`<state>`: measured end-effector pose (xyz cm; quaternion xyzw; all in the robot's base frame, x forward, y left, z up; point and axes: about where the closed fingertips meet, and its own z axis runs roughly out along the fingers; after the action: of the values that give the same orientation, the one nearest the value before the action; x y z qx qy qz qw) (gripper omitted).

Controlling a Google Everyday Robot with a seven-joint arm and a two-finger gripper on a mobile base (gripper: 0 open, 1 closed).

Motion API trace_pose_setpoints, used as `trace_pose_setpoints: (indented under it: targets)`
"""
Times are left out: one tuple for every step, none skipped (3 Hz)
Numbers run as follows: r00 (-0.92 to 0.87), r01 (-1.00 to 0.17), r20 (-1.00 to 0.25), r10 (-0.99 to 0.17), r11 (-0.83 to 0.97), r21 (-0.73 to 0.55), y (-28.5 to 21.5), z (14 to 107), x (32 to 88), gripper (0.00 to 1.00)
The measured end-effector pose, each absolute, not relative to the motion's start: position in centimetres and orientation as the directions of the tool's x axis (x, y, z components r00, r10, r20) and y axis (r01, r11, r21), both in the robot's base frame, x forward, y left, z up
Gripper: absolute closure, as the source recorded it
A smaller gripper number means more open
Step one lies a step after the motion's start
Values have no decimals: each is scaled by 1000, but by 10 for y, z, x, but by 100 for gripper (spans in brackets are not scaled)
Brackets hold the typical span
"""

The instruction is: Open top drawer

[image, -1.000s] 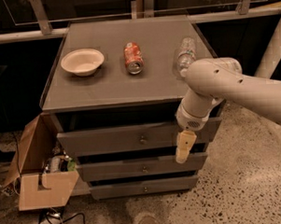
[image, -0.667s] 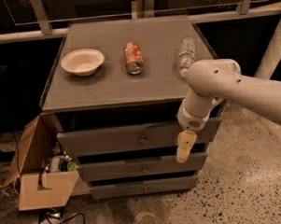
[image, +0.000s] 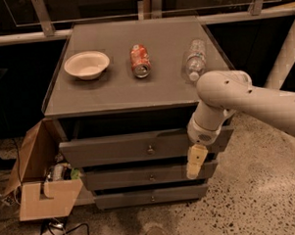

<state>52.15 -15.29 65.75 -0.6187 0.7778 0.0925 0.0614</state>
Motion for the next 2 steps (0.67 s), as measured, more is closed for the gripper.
trace_pose_setpoints:
  targets:
    - [-226,-974,-217,-950,212,85,-154,663,508,0]
    - [-245,-968,-214,-946,228,103,-162,667,491,0]
